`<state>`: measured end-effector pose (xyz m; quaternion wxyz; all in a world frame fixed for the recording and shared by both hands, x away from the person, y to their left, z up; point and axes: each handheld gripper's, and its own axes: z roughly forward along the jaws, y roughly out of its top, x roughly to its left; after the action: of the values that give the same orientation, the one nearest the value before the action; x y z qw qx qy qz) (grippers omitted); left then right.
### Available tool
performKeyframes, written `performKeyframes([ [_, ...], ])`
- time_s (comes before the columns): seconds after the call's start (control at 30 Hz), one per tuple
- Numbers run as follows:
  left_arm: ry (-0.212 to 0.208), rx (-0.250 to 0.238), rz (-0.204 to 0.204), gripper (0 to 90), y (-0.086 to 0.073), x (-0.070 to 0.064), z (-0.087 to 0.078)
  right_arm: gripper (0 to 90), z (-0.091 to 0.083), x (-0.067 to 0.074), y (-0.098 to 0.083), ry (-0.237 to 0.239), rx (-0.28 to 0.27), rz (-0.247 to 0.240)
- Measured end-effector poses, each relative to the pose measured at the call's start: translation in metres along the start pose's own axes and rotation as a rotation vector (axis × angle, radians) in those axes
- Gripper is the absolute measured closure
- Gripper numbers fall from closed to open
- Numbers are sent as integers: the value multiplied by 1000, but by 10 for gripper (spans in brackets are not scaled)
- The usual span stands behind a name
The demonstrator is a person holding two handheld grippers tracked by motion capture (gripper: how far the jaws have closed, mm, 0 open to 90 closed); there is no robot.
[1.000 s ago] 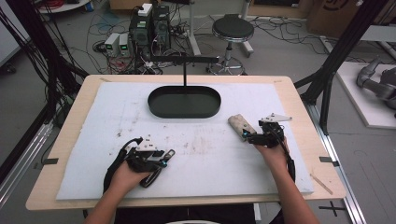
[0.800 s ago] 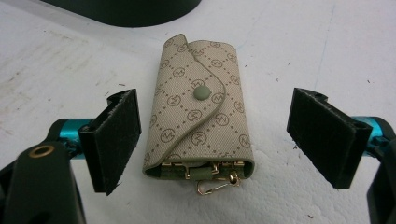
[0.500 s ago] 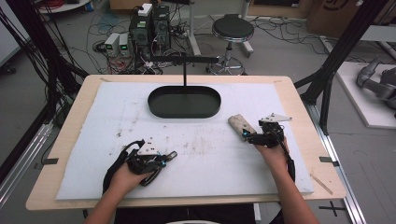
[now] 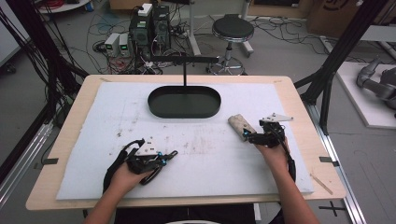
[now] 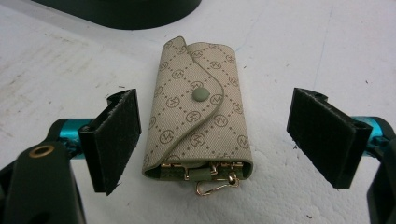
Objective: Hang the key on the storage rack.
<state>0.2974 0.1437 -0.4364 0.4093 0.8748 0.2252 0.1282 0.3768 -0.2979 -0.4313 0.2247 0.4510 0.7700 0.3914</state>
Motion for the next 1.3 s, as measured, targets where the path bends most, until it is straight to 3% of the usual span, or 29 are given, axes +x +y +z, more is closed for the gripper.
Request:
performKeyframes([
  [0.17, 14, -44, 11, 881, 9, 2, -9, 178, -3, 2, 0, 2, -5, -3],
  [0.47, 56, -102, 25, 881, 28, 19, -22, 178, -10, 3, 0, 8, -19, 1],
  [0.7, 98, -101, 64, 881, 50, 35, -29, 178, -11, 3, 0, 9, -24, 1],
  [0.97, 110, -119, 56, 881, 70, 51, -28, 178, -14, 4, -2, 14, -27, 6],
  [1.3, 157, -168, 58, 880, 97, 64, -30, 178, -15, 3, -2, 19, -33, 6],
])
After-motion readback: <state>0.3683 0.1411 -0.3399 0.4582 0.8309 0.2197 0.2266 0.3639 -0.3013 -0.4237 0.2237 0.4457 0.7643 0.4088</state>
